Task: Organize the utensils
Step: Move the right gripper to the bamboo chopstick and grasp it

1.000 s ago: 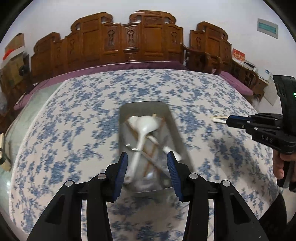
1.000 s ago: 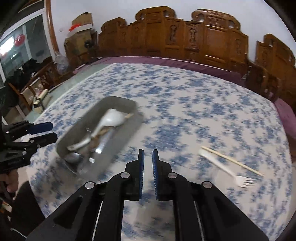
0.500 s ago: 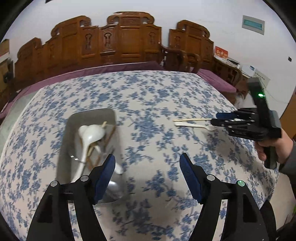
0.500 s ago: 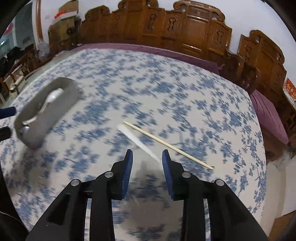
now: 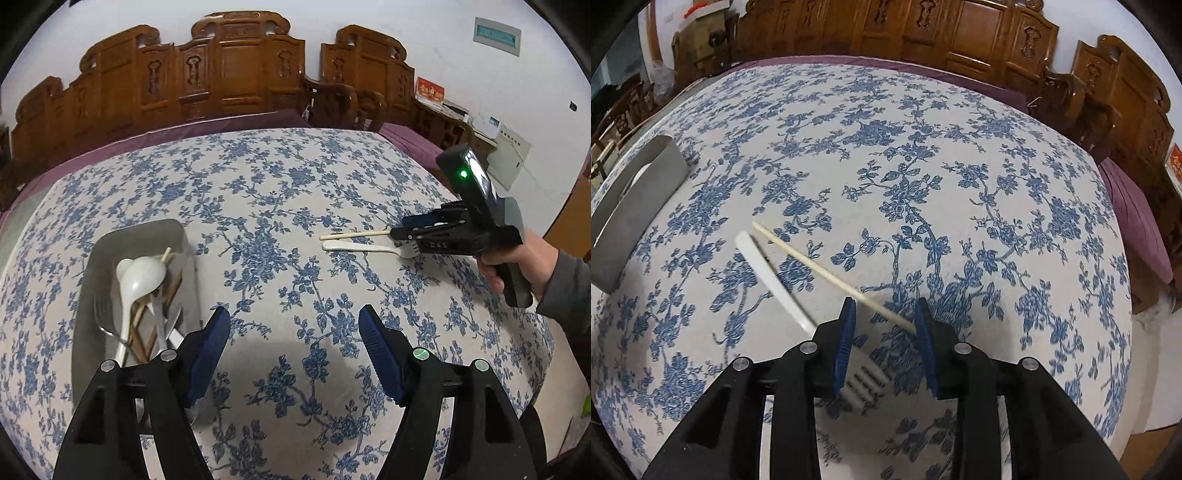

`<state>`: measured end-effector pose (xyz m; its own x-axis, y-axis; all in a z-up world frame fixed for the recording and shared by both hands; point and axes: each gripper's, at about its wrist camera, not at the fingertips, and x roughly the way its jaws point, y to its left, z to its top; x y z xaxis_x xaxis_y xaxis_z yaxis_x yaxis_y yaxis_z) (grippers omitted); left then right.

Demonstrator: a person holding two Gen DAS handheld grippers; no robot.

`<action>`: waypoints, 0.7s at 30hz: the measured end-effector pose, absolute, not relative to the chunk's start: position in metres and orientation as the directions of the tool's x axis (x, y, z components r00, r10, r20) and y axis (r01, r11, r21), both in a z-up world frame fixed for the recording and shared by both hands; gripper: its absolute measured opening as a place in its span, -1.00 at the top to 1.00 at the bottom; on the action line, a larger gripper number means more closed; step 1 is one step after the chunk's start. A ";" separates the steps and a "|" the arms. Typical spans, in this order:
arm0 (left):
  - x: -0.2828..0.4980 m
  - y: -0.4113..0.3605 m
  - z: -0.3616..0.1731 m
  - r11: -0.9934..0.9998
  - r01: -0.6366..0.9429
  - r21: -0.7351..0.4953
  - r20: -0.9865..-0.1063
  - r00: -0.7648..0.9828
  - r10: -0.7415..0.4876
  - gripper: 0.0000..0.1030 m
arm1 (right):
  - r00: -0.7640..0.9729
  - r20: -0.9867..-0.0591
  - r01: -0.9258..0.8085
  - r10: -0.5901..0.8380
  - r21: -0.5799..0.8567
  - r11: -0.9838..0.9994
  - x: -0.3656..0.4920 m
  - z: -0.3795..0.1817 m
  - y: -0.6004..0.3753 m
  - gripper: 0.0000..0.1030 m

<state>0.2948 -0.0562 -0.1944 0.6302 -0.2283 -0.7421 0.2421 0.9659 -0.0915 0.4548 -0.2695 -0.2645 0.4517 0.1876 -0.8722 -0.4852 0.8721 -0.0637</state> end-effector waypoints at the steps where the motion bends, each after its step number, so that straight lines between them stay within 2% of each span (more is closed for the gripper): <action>1: 0.296 -0.058 -0.195 0.965 0.244 -0.094 -0.744 0.627 -0.231 -0.34 | 0.447 -0.875 -0.490 0.183 -0.068 0.869 0.458 -0.266 -0.269 0.31; 6: 0.302 -0.065 -0.202 0.962 0.250 -0.107 -0.756 0.608 -0.242 -0.34 | 0.423 -0.887 -0.523 0.184 -0.074 0.849 0.465 -0.268 -0.268 0.37; 7: 0.303 -0.067 -0.202 0.963 0.249 -0.105 -0.757 0.608 -0.240 -0.34 | 0.419 -0.888 -0.531 0.189 -0.071 0.844 0.465 -0.268 -0.268 0.59; 11: 0.305 -0.071 -0.205 0.965 0.245 -0.095 -0.762 0.606 -0.229 -0.34 | 0.405 -0.891 -0.565 0.207 -0.066 0.823 0.455 -0.266 -0.267 0.84; 12: 0.305 -0.073 -0.205 0.965 0.245 -0.092 -0.763 0.606 -0.227 -0.34 | 0.405 -0.889 -0.568 0.213 -0.062 0.820 0.452 -0.264 -0.269 0.97; 21: 0.310 -0.108 -0.210 0.959 0.274 -0.071 -0.778 0.586 -0.225 -0.34 | 0.450 -0.856 -0.540 0.254 -0.035 0.841 0.426 -0.248 -0.295 0.99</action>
